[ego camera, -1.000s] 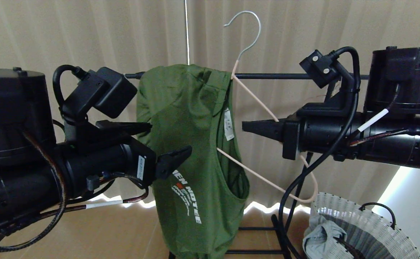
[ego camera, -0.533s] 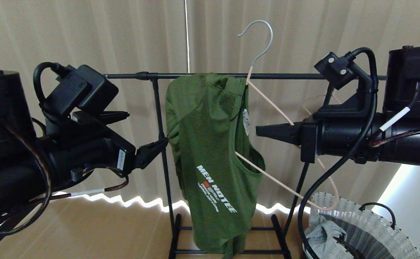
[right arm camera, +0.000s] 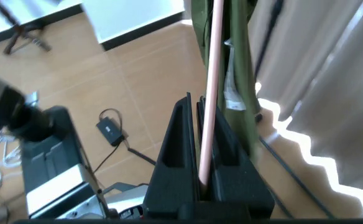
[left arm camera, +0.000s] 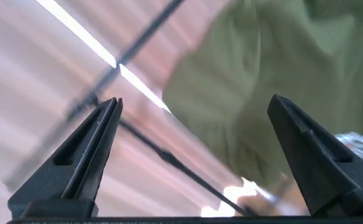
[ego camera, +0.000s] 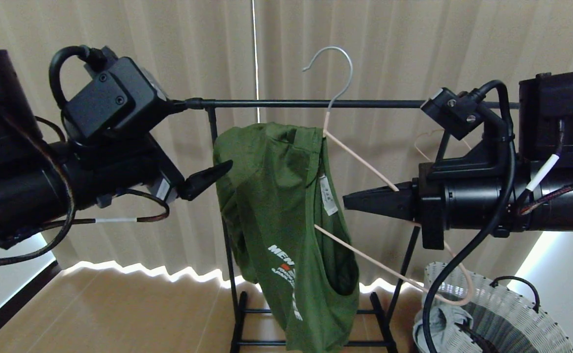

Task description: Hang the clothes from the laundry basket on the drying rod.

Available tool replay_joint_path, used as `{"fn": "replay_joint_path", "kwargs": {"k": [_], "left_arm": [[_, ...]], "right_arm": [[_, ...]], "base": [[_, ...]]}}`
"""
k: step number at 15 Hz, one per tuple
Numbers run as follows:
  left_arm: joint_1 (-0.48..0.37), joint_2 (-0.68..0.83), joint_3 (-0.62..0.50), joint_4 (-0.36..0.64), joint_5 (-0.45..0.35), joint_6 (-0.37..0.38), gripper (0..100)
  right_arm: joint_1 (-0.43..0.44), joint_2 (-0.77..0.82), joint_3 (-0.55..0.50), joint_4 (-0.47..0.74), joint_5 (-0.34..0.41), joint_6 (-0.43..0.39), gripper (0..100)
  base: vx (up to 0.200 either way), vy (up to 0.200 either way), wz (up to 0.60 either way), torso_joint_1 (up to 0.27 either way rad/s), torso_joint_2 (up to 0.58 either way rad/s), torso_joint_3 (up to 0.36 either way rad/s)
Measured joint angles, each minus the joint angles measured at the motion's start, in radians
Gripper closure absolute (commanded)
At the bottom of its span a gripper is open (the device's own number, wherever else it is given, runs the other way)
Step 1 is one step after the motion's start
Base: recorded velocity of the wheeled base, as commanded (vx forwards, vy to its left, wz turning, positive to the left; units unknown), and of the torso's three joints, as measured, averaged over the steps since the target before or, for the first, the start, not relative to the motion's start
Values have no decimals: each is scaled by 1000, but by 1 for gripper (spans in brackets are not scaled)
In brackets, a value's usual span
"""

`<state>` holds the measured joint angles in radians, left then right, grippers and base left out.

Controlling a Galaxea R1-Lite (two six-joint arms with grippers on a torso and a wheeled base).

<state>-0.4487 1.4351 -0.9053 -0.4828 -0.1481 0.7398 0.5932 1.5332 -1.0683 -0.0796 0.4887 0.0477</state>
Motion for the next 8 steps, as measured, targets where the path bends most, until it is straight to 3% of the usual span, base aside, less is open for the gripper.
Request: {"fn": "replay_joint_path", "kwargs": {"k": [3, 8], "left_arm": [[3, 70, -54, 2, -101, 64, 0], [-24, 127, -76, 1, -145, 68, 0]], "right_arm": [[35, 1, 4, 2, 10, -3, 100], [107, 5, 12, 2, 10, -8, 100]], "base": [[0, 0, 0, 0, 0, 0], [0, 0, 0, 0, 0, 0]]}}
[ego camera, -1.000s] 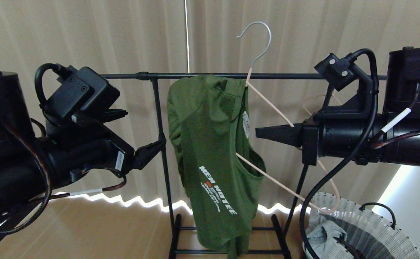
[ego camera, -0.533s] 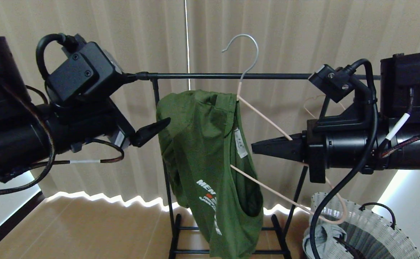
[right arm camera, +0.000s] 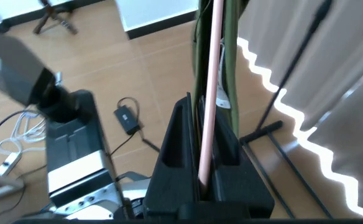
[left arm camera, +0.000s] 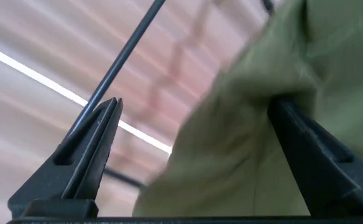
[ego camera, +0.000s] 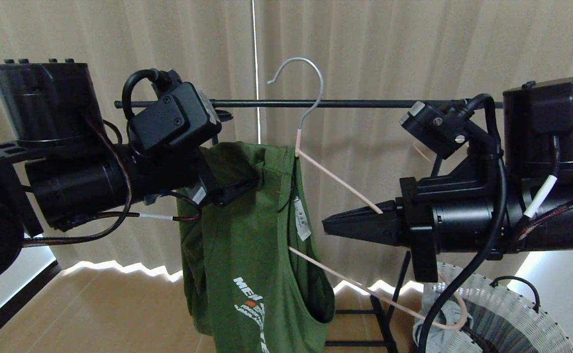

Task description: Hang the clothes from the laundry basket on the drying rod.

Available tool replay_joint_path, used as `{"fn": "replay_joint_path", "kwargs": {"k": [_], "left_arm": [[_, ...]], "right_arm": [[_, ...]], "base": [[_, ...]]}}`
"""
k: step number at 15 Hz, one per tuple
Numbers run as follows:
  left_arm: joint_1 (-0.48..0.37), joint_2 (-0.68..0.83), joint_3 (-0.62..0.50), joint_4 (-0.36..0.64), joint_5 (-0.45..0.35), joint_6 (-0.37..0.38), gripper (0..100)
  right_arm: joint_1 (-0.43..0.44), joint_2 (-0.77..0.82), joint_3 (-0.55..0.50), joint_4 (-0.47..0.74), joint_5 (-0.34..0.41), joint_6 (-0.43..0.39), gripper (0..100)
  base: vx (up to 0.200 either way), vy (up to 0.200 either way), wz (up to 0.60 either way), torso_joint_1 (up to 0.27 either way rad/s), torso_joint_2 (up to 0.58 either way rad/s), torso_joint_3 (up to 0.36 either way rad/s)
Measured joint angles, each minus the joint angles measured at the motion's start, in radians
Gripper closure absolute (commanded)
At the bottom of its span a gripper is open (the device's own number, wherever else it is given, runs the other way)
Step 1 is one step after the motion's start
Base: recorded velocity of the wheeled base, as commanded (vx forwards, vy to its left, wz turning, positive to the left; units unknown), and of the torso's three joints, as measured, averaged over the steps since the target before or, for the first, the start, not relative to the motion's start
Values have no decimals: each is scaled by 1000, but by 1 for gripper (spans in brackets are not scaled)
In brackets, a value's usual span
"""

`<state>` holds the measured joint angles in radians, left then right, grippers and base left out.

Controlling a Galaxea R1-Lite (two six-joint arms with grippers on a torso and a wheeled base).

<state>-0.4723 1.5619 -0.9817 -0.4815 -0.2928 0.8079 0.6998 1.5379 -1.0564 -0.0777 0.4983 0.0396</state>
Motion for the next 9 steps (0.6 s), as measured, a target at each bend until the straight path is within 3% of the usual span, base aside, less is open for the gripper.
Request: {"fn": "replay_joint_path", "kwargs": {"k": [2, 3, 9], "left_arm": [[1, 13, -14, -1, 0, 0, 0], [1, 17, -20, -1, -1, 0, 100], [1, 28, -24, 0, -2, 0, 100]], "right_arm": [[20, 0, 1, 0, 0, -1, 100], [29, -1, 2, 2, 0, -2, 100], [55, -16, 17, 4, 0, -28, 100]], "base": [[0, 0, 0, 0, 0, 0], [0, 0, 0, 0, 0, 0], [0, 0, 0, 0, 0, 0]]}}
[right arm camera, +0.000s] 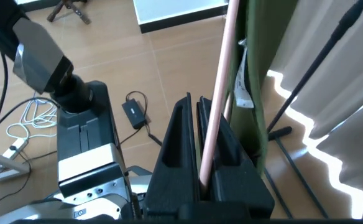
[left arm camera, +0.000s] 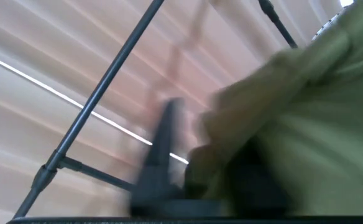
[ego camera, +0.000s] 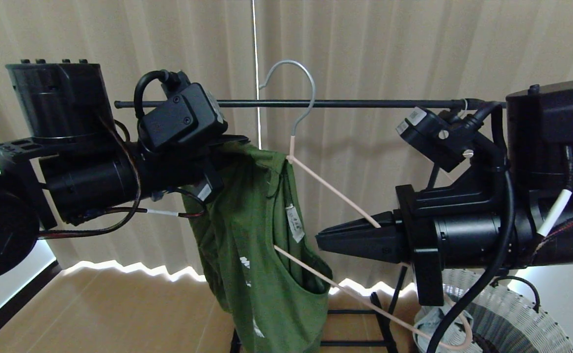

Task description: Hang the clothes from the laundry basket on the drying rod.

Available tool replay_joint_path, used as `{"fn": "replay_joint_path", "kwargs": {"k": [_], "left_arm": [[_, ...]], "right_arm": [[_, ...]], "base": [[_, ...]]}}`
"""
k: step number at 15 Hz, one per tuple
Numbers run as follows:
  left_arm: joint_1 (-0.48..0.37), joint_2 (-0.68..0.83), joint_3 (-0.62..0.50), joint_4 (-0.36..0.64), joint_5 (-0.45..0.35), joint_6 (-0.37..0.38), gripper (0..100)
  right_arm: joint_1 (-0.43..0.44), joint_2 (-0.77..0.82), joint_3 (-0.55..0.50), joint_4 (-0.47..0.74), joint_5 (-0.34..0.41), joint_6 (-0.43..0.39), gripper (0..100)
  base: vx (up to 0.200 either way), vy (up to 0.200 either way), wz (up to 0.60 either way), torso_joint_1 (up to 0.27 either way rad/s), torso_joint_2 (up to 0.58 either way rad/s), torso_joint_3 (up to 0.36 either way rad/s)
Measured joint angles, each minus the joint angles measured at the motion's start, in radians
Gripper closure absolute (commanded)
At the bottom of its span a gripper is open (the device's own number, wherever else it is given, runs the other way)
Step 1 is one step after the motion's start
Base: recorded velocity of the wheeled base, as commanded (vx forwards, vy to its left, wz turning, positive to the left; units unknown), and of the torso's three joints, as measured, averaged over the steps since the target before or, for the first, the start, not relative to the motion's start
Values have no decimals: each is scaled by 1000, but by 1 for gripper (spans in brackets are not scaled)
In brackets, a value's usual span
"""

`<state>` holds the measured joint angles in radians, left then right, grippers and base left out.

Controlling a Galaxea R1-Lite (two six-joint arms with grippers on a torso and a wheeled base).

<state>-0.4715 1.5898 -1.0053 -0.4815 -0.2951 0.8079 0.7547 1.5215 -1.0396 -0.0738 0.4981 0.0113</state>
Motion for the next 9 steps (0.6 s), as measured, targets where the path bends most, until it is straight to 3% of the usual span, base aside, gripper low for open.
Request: {"fn": "replay_joint_path", "kwargs": {"k": [7, 8, 9], "left_arm": [[-4, 2, 29, -22, -1, -33, 100], [-5, 2, 33, -31, 1, -35, 100], [-5, 2, 36, -30, 7, -38, 100]], "right_arm": [[0, -40, 33, -4, -3, 0, 100], [-1, -42, 35, -4, -4, 0, 0], [-2, -44, 36, -6, -2, -2, 0]], "base": [[0, 0, 0, 0, 0, 0], [0, 0, 0, 0, 0, 0], [0, 0, 0, 0, 0, 0]]}}
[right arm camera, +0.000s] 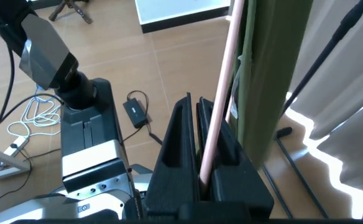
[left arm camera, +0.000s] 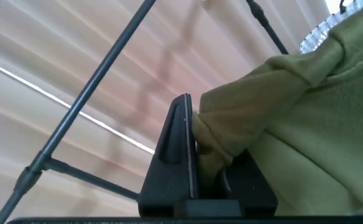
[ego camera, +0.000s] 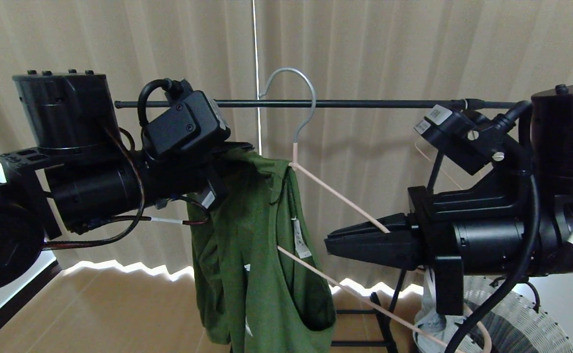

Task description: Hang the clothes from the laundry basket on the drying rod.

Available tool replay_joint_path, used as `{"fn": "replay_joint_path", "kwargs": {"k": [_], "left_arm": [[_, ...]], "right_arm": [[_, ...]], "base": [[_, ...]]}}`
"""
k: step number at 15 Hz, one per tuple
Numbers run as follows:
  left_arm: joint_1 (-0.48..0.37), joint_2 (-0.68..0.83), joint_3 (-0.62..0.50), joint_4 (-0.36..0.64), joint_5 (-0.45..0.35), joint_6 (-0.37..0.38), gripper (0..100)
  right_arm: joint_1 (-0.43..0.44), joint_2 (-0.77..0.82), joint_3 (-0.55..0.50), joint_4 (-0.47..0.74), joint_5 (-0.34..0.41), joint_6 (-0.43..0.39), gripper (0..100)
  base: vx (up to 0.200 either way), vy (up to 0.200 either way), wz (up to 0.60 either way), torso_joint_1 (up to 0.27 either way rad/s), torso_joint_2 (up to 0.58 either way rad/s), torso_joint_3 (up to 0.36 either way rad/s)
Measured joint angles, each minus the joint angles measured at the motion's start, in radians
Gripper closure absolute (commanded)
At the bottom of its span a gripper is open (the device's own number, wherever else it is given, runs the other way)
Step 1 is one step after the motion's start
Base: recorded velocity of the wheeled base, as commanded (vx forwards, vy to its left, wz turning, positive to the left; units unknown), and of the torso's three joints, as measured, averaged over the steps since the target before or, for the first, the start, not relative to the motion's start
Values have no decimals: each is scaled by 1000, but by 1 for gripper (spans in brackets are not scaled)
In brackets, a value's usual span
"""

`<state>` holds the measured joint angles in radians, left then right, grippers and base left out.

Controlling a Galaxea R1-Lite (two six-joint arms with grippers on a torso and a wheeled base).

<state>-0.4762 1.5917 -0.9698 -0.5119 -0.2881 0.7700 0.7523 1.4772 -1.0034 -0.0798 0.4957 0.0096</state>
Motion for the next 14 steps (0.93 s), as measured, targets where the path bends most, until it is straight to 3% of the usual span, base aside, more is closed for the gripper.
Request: {"fn": "replay_joint_path", "kwargs": {"k": [3, 8, 10, 14], "left_arm": [[4, -1, 8, -2, 14, 0, 100], [25, -17, 40, -2, 189, -4, 100], [27, -32, 54, -1, 292, -19, 100], [28, -45, 64, 3, 532, -116, 100]], "right_arm": [[-9, -4, 13, -13, -14, -12, 0], [-76, -29, 34, -26, -117, -46, 0], [-114, -38, 36, -42, -151, -49, 0], [-172, -52, 63, -50, -194, -48, 0]], "base": [[0, 0, 0, 0, 0, 0], [0, 0, 0, 0, 0, 0], [0, 0, 0, 0, 0, 0], [0, 0, 0, 0, 0, 0]]}}
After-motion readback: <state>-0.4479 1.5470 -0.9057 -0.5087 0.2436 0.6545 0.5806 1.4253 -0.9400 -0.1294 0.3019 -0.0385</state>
